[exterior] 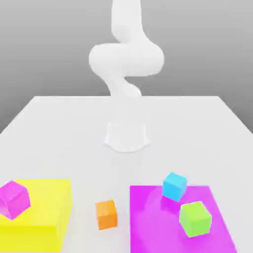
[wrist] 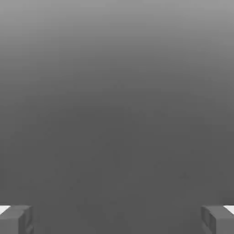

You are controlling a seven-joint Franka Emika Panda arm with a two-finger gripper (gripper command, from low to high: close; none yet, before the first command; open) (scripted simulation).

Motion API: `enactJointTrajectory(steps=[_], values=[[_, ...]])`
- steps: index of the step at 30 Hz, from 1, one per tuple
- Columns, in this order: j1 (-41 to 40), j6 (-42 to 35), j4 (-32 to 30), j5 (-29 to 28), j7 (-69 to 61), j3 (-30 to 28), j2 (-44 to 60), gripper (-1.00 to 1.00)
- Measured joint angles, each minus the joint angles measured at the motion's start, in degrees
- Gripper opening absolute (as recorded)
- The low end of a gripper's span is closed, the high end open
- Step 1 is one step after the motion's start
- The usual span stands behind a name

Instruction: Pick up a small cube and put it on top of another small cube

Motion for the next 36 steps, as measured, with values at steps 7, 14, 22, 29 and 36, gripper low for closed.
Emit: enactJointTrajectory(steps=[7, 14, 22, 29, 36], values=[[3.0, 4.6, -3.8, -4.8, -14.7, -3.6, 8.2, 0.00], [5.8, 9.0, -7.5, -8.2, -30.0, -8.0, 16.2, 0.00], [9.0, 14.3, -11.7, -9.7, -49.2, -13.7, 25.3, 0.00], [11.4, 19.2, -15.5, -7.8, -68.3, -18.0, 33.4, 0.00], [12.9, 24.2, -19.4, -1.3, -90.6, -20.1, 41.9, 0.00]])
